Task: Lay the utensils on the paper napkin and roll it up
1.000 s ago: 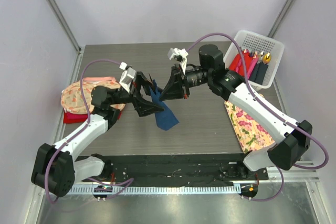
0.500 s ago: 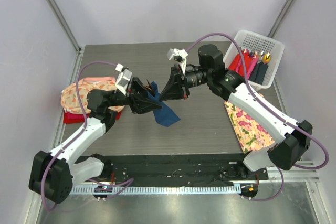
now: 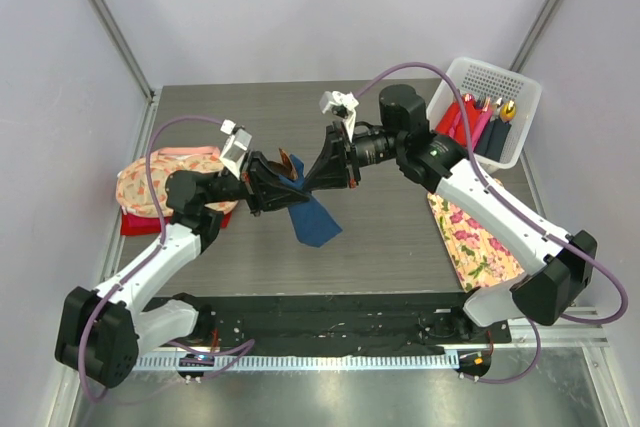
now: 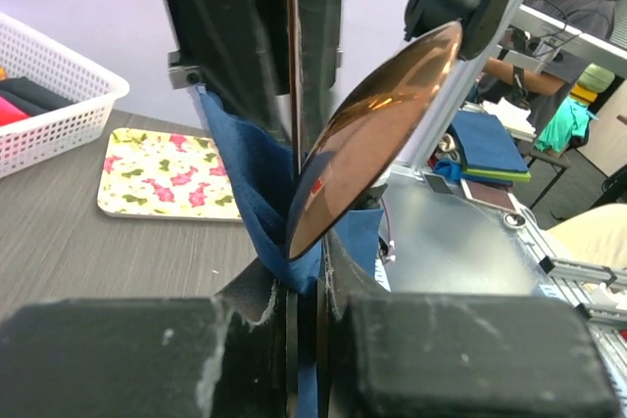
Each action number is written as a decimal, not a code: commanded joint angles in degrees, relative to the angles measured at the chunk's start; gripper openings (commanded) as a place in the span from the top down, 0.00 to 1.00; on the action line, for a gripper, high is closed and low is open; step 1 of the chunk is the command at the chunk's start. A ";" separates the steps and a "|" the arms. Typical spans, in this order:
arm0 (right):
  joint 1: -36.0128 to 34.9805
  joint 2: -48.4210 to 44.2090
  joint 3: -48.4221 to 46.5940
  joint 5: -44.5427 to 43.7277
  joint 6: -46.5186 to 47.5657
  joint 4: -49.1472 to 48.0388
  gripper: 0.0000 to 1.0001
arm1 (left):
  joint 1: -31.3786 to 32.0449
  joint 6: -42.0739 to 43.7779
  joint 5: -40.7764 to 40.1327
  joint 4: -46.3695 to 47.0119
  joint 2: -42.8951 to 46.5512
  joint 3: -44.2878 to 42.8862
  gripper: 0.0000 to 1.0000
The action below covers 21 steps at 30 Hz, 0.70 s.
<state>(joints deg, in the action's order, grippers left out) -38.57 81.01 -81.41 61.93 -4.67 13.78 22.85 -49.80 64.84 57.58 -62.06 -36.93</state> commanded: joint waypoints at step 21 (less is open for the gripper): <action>4.46 -9.21 7.67 -34.08 -2.01 5.47 0.19 | -5.89 -12.95 -16.32 -10.03 -5.35 -9.04 1.00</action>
<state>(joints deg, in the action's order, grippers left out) -36.53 70.28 -73.41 31.48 -4.29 18.81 16.99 -59.29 50.15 42.13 -68.47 -43.16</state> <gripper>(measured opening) 0.786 0.081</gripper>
